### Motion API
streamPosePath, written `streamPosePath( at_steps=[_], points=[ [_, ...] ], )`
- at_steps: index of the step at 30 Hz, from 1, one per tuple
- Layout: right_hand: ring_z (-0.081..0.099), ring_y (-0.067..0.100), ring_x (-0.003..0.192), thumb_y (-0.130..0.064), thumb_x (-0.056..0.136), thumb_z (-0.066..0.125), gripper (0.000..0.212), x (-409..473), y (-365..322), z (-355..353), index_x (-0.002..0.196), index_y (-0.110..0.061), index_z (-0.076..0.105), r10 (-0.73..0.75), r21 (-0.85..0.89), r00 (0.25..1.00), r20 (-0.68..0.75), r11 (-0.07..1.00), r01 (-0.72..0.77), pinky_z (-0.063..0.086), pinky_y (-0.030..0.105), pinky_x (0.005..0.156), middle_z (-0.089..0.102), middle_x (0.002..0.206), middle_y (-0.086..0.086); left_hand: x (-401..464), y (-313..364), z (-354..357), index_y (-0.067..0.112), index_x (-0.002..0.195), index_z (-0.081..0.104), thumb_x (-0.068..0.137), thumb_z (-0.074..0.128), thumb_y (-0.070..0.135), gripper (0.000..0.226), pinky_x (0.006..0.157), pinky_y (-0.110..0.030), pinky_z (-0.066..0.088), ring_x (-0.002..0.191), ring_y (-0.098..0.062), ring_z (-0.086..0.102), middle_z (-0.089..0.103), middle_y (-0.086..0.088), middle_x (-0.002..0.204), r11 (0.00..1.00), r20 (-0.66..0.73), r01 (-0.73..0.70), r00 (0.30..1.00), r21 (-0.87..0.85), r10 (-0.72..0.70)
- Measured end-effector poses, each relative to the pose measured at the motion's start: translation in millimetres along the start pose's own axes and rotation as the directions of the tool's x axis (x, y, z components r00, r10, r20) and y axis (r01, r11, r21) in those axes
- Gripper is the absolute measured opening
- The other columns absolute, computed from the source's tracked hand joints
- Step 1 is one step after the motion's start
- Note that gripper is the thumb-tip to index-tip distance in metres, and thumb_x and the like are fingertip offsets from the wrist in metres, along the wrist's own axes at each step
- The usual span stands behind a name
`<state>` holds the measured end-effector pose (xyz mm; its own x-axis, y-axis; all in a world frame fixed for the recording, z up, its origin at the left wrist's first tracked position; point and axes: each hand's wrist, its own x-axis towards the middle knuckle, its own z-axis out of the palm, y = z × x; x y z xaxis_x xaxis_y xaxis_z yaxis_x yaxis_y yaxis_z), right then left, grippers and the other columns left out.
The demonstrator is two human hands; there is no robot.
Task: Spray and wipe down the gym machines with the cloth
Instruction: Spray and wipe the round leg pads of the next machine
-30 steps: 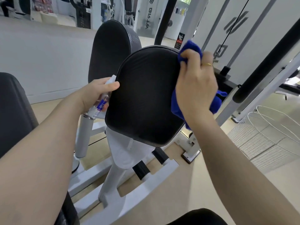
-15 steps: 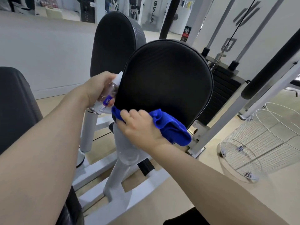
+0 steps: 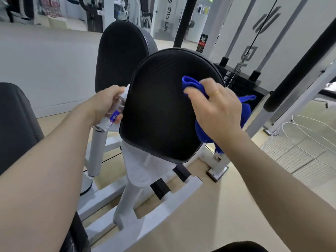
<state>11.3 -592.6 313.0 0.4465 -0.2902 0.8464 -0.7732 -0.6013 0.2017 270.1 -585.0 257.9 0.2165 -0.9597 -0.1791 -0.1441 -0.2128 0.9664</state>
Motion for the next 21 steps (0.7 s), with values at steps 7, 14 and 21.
streamPosePath(
  at_steps=[7,14,21],
  points=[
    [0.041,0.018,0.047,0.003,0.083,0.05,0.025,-47,-7,35,0.09,-0.013,0.067,-0.374,-0.167,0.926,0.038,0.912,0.375,0.035,0.029,0.041,0.059,0.071,0.005,-3,0,-3,0.012,0.076,0.051,0.091,0.037,0.049,0.042,0.052,-0.028,0.045,0.048,-0.016,0.05,0.052,-0.005,0.054,1.0,-0.036,0.021,0.999,-0.016,-0.021],
    [0.047,0.022,0.051,-0.008,0.08,0.065,0.007,26,-32,30,0.083,-0.014,0.065,-0.039,-0.207,0.989,-0.141,0.978,0.01,0.029,0.029,0.047,0.059,0.073,0.007,-8,2,-3,0.012,0.082,0.052,0.091,0.036,0.051,0.043,0.05,-0.025,0.047,0.046,-0.014,0.052,0.055,-0.007,0.062,1.0,-0.065,0.03,0.997,-0.002,-0.03],
    [0.043,0.02,0.051,0.0,0.086,0.04,0.029,-3,-46,41,0.072,-0.016,0.061,-0.376,-0.095,0.926,0.002,0.922,0.375,0.024,0.03,0.05,0.055,0.07,0.004,-4,1,1,0.014,0.072,0.058,0.085,0.041,0.054,0.045,0.052,-0.03,0.044,0.045,-0.017,0.05,0.053,-0.008,0.059,1.0,-0.006,-0.005,1.0,-0.01,0.005]
  ],
)
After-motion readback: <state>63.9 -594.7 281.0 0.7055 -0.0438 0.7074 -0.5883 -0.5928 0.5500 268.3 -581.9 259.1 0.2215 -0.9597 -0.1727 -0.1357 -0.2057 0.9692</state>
